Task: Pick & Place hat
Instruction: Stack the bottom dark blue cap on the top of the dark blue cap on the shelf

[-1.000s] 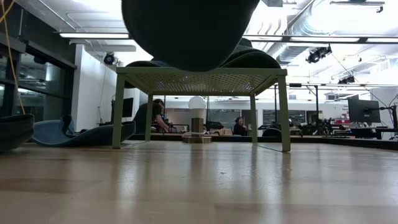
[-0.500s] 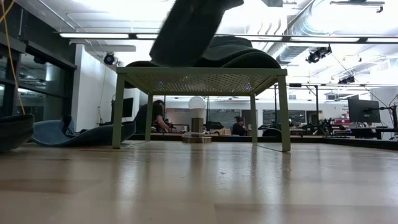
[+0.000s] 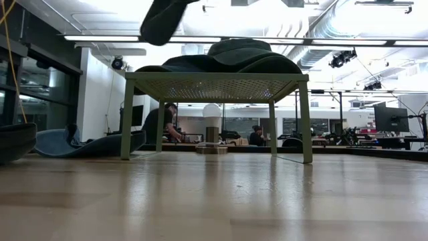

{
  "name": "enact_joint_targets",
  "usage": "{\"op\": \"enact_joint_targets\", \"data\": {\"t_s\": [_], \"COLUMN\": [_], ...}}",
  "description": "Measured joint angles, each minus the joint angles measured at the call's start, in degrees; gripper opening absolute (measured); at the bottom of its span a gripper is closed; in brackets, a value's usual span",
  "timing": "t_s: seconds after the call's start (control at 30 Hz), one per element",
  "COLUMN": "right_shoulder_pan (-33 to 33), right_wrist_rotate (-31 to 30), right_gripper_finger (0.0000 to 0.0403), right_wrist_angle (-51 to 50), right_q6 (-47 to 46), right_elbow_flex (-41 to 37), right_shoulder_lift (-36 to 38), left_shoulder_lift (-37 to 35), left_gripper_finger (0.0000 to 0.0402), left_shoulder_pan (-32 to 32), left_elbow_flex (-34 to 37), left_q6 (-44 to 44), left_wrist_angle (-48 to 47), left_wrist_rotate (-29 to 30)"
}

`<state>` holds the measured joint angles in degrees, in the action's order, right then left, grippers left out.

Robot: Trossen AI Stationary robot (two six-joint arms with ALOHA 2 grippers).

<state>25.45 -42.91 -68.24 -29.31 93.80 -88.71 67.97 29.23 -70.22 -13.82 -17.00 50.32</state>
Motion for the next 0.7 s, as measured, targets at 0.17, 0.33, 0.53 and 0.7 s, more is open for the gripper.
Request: {"op": "enact_joint_targets", "data": {"t_s": [0.17, 0.33, 0.53, 0.7], "right_shoulder_pan": [0.0, 0.0, 0.0, 0.0], "right_wrist_rotate": [0.0, -0.3, -0.3, 0.0], "right_gripper_finger": [0.0212, 0.0212, 0.0211, 0.0212], "right_wrist_angle": [-0.1, -0.1, -0.1, -0.1], "right_q6": [-2.1, -4.0, -6.8, -7.7], "right_elbow_flex": [0.0, 0.0, 0.0, 0.0], "right_shoulder_lift": [0.0, 0.0, 0.0, 0.0], "left_shoulder_lift": [-4.1, -6.3, -7.5, -7.3], "left_gripper_finger": [0.0000, 0.0000, 0.0000, 0.0000], "left_shoulder_pan": [0.0, -0.6, -7.4, -15.8], "left_elbow_flex": [0.0, 0.0, 0.0, -2.6], "left_q6": [0.0, -0.6, -3.2, -7.6], "left_wrist_angle": [-2.9, -3.3, -7.0, -15.6], "left_wrist_rotate": [8.0, 12.5, 8.4, 1.1]}}
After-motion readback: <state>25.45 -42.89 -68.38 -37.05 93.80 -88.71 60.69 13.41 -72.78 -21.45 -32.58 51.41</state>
